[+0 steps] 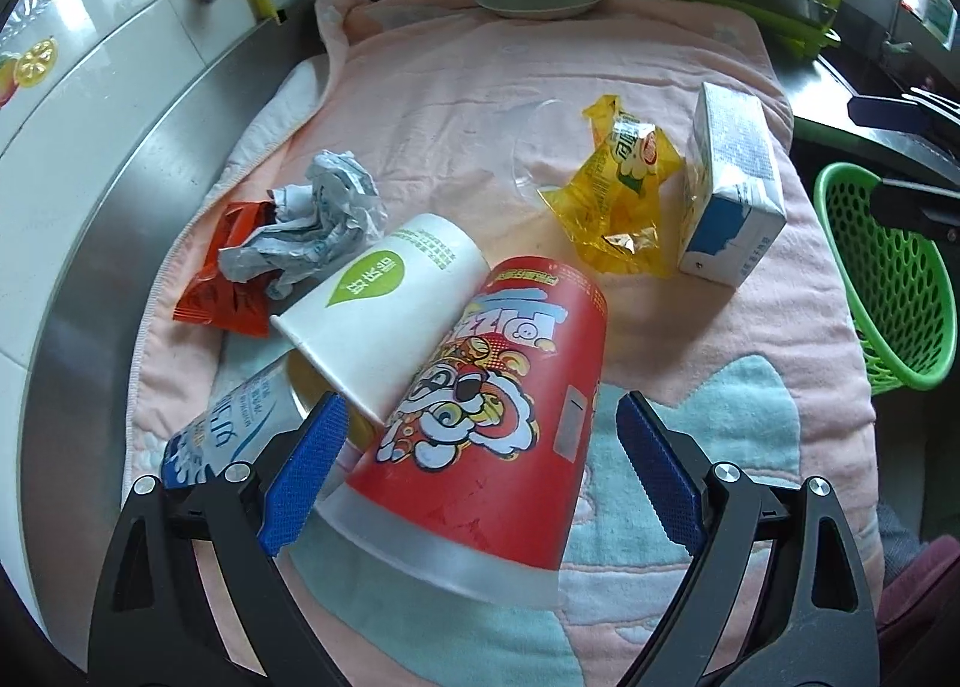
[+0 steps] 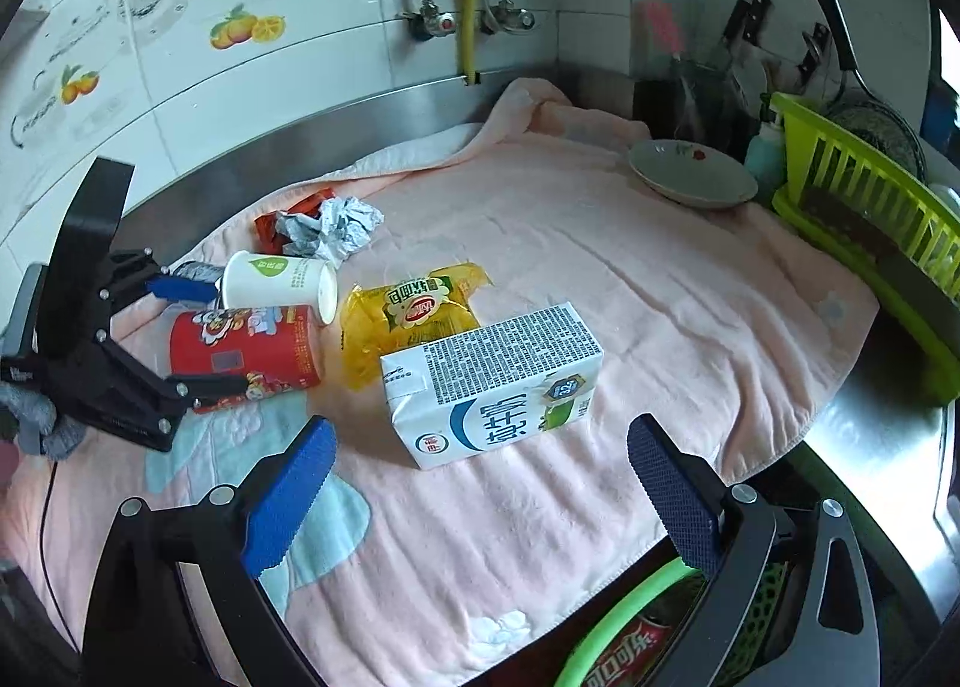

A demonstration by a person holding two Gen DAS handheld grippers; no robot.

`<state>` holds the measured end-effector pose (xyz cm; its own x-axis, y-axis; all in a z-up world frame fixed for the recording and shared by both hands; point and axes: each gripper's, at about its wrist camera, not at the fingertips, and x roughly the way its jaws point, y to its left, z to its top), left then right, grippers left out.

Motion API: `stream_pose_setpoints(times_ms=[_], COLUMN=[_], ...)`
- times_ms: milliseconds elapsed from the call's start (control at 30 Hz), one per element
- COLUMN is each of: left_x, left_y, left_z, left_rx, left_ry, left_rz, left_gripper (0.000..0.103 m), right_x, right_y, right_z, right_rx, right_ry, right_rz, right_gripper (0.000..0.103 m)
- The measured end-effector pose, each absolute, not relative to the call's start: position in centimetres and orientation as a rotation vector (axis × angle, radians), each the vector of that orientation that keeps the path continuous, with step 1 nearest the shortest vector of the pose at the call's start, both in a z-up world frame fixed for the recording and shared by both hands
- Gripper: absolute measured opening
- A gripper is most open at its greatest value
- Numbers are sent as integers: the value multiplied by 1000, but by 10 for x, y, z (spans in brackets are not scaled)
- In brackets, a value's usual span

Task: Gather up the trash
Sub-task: 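Grasp the red Pizza cup with the left tool while the right tool grasps the white milk carton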

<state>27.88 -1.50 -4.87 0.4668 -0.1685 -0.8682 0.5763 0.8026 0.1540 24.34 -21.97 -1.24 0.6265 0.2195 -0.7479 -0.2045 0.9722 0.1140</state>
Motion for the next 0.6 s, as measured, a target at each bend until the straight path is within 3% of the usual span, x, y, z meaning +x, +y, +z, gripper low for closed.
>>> stream_pose_setpoints(times_ms=[133, 267, 600], left_x=[276, 273, 266], left_y=[-17, -12, 0], left_z=[-51, -50, -50], left_rx=[479, 453, 391], left_ry=[976, 980, 987], left_rz=[-469, -464, -460], left_gripper=[86, 72, 70], right_x=[254, 265, 303], right_y=[-220, -218, -207], right_z=[-16, -22, -33], right_rx=[95, 175, 275], right_ry=[880, 909, 954], right_rz=[192, 130, -74], right_gripper=[94, 94, 94])
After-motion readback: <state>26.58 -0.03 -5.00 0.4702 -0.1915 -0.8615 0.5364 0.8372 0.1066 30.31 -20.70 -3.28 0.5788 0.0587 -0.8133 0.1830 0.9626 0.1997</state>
